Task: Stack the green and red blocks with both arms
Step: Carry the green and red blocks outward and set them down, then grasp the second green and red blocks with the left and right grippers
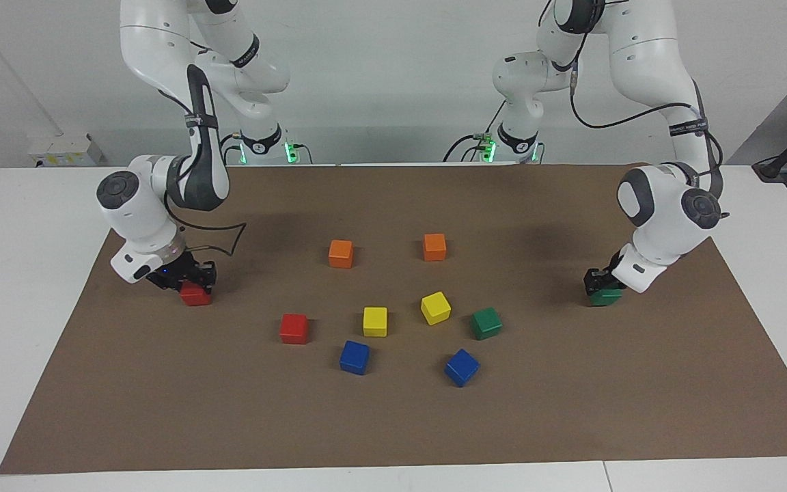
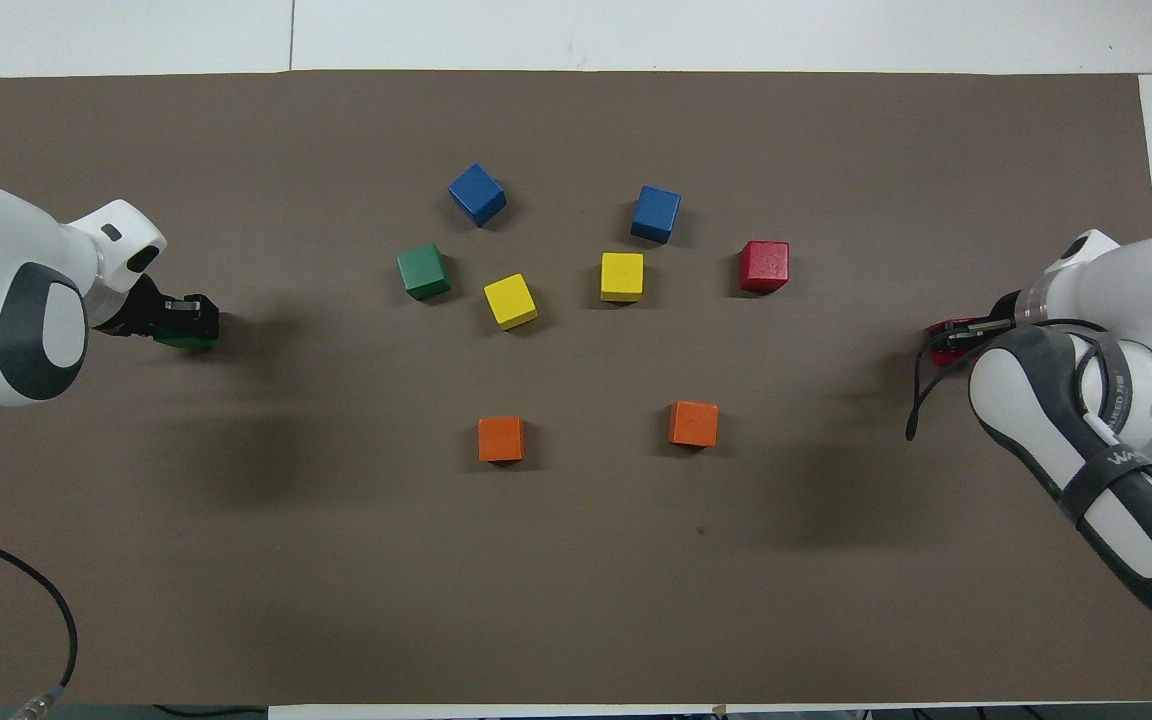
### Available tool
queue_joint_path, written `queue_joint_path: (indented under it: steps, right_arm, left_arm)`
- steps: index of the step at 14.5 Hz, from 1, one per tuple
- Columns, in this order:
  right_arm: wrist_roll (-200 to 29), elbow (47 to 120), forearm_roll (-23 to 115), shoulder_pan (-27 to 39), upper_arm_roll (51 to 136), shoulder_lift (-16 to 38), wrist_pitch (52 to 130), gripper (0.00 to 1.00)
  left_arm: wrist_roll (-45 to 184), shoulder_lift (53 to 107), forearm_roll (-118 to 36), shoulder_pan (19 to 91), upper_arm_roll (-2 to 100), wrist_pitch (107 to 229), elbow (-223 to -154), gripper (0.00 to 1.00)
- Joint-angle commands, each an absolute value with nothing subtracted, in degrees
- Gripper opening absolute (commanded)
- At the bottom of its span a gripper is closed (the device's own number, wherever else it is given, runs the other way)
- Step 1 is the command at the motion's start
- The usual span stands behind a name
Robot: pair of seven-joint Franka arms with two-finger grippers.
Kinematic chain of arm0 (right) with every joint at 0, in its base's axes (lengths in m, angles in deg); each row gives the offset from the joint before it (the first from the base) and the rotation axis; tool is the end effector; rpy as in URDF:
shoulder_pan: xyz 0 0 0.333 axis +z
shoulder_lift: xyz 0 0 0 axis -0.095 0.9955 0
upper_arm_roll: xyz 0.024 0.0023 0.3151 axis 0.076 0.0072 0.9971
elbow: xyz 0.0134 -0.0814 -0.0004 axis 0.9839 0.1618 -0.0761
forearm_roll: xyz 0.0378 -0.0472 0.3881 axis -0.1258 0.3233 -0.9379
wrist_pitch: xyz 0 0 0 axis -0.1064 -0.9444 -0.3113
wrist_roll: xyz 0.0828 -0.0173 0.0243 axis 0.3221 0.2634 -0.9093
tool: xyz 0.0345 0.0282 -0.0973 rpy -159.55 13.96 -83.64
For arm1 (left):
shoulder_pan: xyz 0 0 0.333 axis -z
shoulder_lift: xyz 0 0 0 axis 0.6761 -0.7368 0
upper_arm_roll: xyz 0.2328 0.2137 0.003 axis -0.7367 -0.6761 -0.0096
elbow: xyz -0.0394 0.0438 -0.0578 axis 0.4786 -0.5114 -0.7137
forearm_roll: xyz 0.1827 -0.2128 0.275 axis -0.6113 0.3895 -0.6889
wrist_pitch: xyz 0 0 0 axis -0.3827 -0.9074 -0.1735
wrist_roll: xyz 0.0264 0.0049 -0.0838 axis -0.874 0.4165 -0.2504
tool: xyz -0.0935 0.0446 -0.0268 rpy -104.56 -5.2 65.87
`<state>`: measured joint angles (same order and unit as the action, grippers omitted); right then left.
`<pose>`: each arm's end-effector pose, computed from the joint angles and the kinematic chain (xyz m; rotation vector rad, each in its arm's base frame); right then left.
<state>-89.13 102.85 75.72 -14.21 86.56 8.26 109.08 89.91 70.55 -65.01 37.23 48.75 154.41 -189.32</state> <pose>0.5619 -0.0819 0.3033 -3.1300 -0.0883 -0.0091 0.6084 0.0231 0.3120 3.1001 -0.0531 -0.1214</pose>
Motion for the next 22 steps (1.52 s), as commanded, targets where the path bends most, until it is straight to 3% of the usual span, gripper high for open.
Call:
queue_joint_path:
  steps: [1,3,4,5,6,7,10,13,16,19,22]
  right_arm:
    - [-91.27,103.41,75.42,-15.82,87.18,8.1,108.92,0.0]
    - [-90.74,103.5,75.34,-15.65,87.18,8.19,108.92,0.0]
    - [-90.04,103.5,75.34,-15.56,87.18,8.1,108.92,0.08]
    - [-88.99,103.41,75.34,-15.21,87.18,8.19,108.92,0.61]
    - [-87.59,103.33,75.34,-15.03,87.26,8.19,108.74,1.0]
    - [-87.49,103.33,75.42,-14.94,87.26,8.19,108.66,1.0]
    - [-84.78,98.87,75.25,-13.46,88.14,8.1,103.5,1.0]
    - [-78.19,87.81,75.34,-8.99,88.49,8.89,93.93,1.0]
    - [-73.09,74.36,76.38,-4.85,88.49,14.07,84.59,1.0]
    - [-70.88,68.97,77.36,-2.73,88.49,17.94,84.3,1.0]
    - [-68.6,66.69,78.05,0.25,88.32,21.89,84.57,1.0]
  left_arm:
    - [87.52,71.7,-65.69,36.83,49.06,156.58,-191.78,0.0]
    - [87.34,71.7,-65.69,36.83,49.06,156.66,-191.87,0.0]
    - [87.34,71.7,-65.69,36.83,49.06,156.75,-191.87,0.0]
    - [87.34,71.7,-65.69,36.83,49.06,156.75,-191.87,0.0]
    - [87.34,71.78,-65.69,36.83,49.06,156.84,-192.04,0.4]
    - [87.51,71.79,-65.69,36.83,49.06,156.93,-192.13,0.99]
    - [87.78,71.79,-65.69,36.83,49.06,156.84,-192.04,1.0]
    - [87.78,71.79,-65.69,36.83,49.06,156.05,-190.21,1.0]
    - [87.17,71.26,-65.6,37.97,49.06,153.16,-184.34,1.0]
    - [80.52,68.1,-65.51,41.39,49.15,147.19,-174.58,1.0]
    - [68.23,66.87,-64.99,47.53,49.15,144.72,-170.87,1.0]
